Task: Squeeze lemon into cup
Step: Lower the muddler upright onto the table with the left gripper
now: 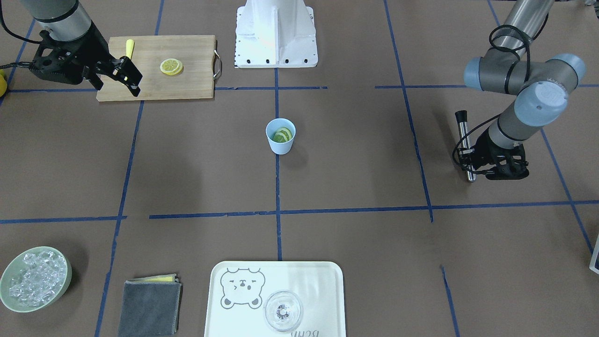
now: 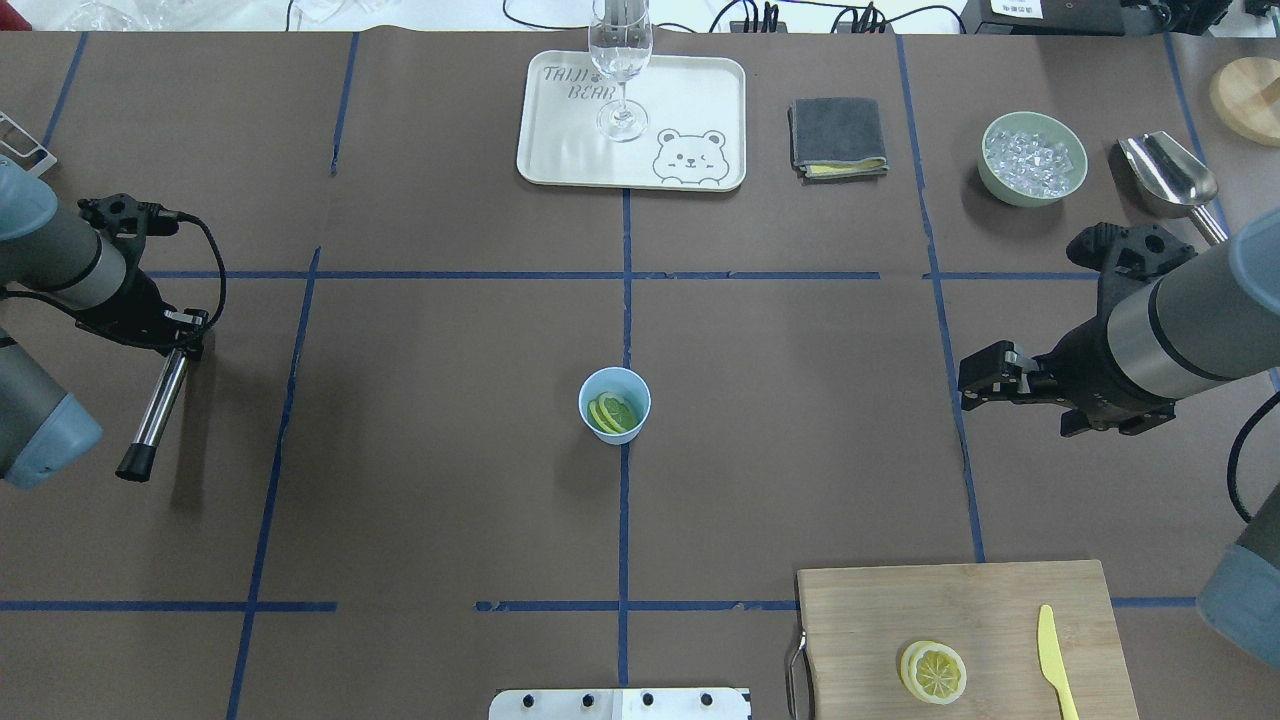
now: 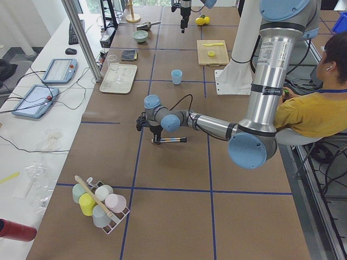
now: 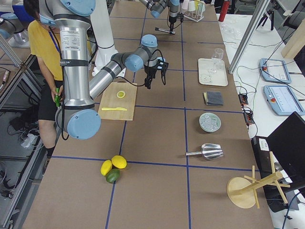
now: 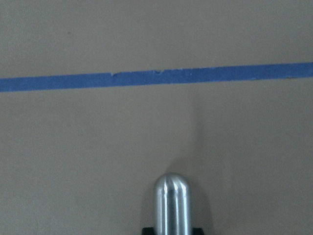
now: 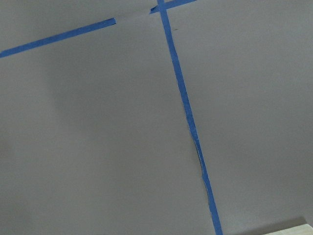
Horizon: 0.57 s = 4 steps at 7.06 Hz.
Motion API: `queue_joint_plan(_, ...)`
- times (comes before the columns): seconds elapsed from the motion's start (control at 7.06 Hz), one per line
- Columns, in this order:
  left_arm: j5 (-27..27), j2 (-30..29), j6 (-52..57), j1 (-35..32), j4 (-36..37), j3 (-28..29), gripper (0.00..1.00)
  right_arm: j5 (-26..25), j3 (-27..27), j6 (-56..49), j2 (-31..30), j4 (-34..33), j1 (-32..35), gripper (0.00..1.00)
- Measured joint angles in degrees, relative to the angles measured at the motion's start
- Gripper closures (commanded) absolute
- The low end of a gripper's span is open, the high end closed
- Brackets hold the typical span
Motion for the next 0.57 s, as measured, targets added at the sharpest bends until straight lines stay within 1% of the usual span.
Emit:
queue_joint_plan(0.14,0.0,0.0,0.0,0.0,0.0,0.0,0.63,0.2,0.0,0.0,0.0,0.0,0.0,0.00)
queue_joint_plan(0.28,-0.1,-0.1,0.1,0.0,0.0,0.0,0.56,0.3,0.0,0.0,0.0,0.0,0.0,0.00)
queue_joint_plan(0.57,-0.1,-0.1,0.1,0.0,0.0,0.0,0.56,0.4,0.2,0.0,0.0,0.0,0.1,0.00)
